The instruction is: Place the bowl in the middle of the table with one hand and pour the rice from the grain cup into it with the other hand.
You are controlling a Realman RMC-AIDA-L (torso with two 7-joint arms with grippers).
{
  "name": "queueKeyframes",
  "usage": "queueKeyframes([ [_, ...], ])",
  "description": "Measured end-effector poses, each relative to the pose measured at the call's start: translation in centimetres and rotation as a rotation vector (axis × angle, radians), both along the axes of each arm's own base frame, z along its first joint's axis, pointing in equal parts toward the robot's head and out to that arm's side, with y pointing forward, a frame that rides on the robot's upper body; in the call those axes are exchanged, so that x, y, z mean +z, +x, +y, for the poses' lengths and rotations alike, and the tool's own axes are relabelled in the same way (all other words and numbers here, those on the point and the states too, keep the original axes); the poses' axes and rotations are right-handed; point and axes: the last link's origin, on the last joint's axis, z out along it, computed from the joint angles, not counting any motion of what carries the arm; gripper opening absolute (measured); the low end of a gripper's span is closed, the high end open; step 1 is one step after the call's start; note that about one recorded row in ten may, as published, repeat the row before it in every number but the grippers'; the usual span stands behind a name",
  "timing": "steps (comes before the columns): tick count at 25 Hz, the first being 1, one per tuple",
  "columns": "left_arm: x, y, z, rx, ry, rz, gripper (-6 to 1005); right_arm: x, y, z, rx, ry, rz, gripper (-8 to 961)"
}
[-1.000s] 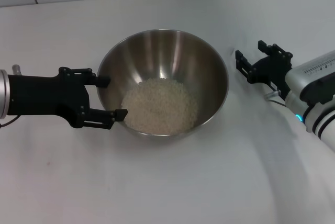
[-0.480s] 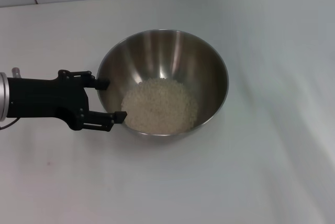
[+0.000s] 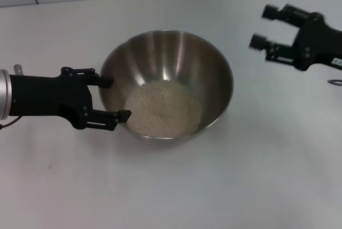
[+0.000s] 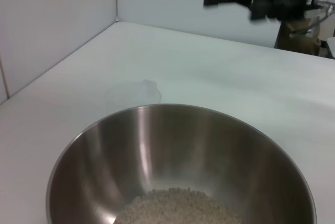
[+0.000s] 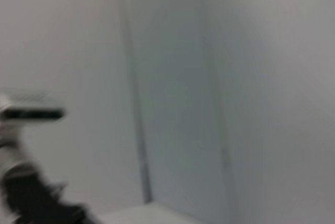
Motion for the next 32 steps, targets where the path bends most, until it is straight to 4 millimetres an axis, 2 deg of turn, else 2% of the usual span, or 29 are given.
queueKeyframes([
  [2, 0.0, 0.1, 0.1, -0.004, -0.001, 0.0, 862, 0.1, -1.1, 1.0, 0.049, -0.102, -0.058, 773],
  [7, 0.1, 0.3, 0.1, -0.007, -0.002, 0.001, 862, 0.7, -2.1, 1.9, 0.079, -0.189, -0.102, 773],
  [16, 0.1, 0.2, 0.1, -0.004, -0.003, 0.007, 862, 2.0, -2.6, 2.7, 0.085, -0.296, -0.178, 773],
  [22, 0.0, 0.3, 0.2, -0.008, -0.005, 0.022, 862, 3.7, -3.3, 3.7, 0.096, -0.322, -0.218, 773],
  [32, 0.0, 0.4, 0.3, -0.011, -0.005, 0.022, 862, 3.2, -4.1, 4.3, 0.094, -0.413, -0.29, 773],
])
